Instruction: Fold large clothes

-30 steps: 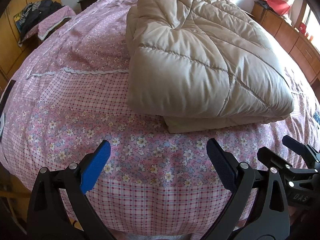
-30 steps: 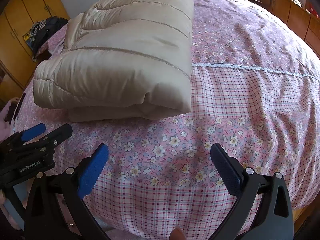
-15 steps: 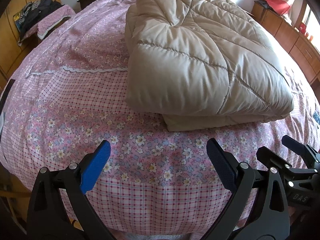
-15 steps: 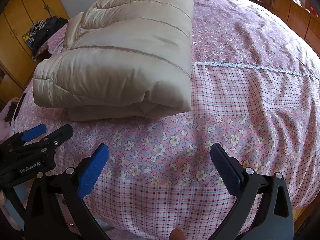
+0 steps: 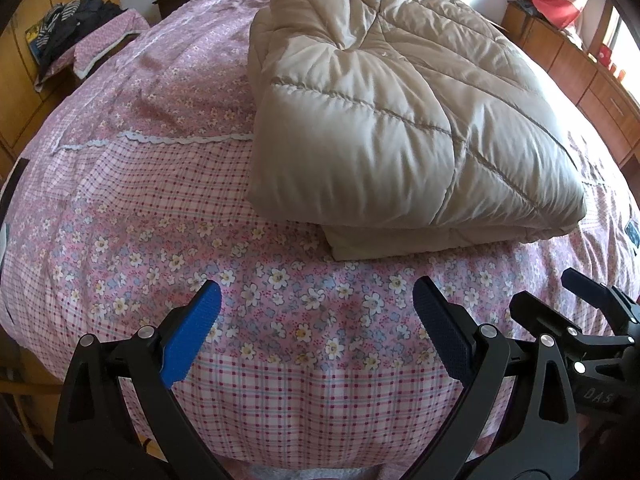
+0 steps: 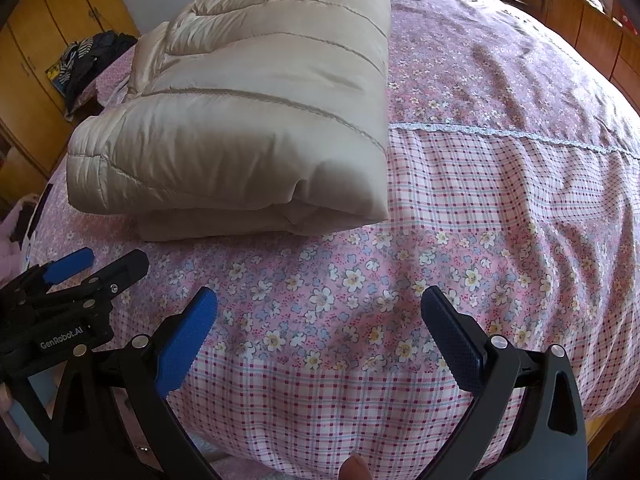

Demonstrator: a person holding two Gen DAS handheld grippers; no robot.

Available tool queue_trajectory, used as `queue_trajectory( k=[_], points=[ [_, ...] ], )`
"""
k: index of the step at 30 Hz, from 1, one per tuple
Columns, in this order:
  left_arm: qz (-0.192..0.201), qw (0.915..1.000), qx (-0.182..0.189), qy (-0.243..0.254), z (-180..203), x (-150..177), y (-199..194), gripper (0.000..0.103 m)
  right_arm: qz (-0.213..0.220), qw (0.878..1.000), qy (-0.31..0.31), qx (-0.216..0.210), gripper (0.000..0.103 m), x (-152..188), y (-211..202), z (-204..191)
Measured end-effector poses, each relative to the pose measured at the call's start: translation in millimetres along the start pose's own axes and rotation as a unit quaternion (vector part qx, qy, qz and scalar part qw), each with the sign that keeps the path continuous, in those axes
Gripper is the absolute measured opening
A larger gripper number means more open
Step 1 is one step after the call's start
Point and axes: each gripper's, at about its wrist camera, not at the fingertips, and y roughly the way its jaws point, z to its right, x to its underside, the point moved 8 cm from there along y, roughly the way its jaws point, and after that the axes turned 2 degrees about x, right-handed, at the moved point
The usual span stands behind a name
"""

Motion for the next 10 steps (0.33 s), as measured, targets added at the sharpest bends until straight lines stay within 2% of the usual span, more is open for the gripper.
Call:
queue_trajectory(
  k=[6,10],
  points=[
    [-0.016,0.9996,0.02,0.012,3.1,8.3,3.3,0.096,-0.012,1.0,-0.003,0.003,0.097,2.1,5.3,2.0],
    [-0.025,0.9993,0.023,0.016,-16.3,23.7,-5.7,0.096,-0.012,1.0,-0.022,0.009,0.097,5.9,-0.9,14.7]
  ],
)
